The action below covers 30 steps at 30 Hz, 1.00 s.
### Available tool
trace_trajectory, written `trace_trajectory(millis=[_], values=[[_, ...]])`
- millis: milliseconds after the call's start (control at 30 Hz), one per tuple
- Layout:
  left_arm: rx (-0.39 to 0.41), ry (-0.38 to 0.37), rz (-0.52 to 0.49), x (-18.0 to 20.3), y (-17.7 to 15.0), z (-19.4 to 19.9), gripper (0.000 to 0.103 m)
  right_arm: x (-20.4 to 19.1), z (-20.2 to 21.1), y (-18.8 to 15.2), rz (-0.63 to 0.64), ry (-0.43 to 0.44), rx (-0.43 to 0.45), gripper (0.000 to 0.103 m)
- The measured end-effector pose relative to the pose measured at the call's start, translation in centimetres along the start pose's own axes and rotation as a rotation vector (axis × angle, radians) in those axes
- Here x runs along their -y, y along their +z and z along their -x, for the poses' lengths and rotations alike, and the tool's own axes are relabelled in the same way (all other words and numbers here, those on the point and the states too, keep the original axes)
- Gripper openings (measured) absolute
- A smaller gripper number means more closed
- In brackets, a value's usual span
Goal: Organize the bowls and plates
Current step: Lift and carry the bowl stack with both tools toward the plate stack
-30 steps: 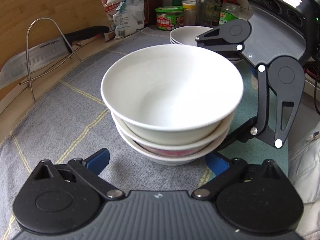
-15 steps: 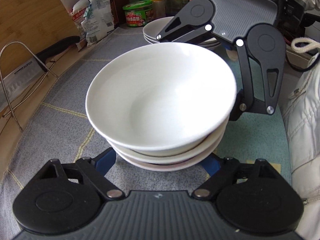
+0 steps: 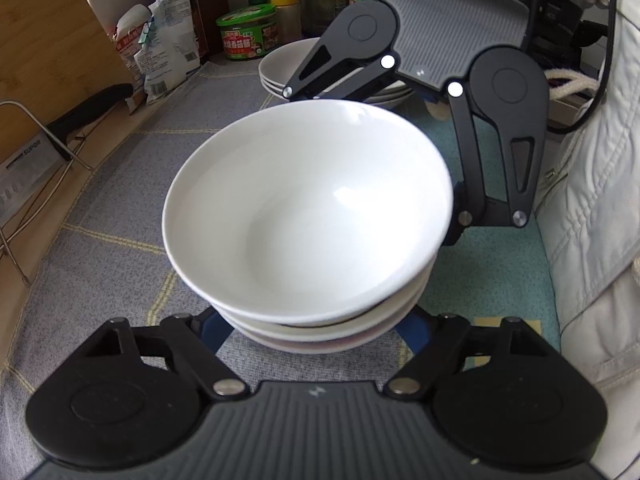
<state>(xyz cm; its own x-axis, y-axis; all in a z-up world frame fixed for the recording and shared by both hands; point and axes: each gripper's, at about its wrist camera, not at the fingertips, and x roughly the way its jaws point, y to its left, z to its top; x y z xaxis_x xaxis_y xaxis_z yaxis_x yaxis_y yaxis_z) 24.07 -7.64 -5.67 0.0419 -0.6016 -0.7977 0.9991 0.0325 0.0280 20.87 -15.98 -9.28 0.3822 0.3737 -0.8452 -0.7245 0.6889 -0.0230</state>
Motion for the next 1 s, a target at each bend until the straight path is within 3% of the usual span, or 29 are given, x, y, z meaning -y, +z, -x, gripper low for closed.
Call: trace_trajectory(millis=[433, 1000], values=[[-0.009, -0.024, -0.017, -0.2, 0.2, -0.2, 0.083, 0.1, -0.2, 0.2, -0.011, 0.002, -0.011, 0.083], [-0.021, 0.036, -0.024, 1.1, 1.1, 0.9, 0.083, -0.1, 0.7, 0.4, -0.001, 0.000, -0.005, 0.083]])
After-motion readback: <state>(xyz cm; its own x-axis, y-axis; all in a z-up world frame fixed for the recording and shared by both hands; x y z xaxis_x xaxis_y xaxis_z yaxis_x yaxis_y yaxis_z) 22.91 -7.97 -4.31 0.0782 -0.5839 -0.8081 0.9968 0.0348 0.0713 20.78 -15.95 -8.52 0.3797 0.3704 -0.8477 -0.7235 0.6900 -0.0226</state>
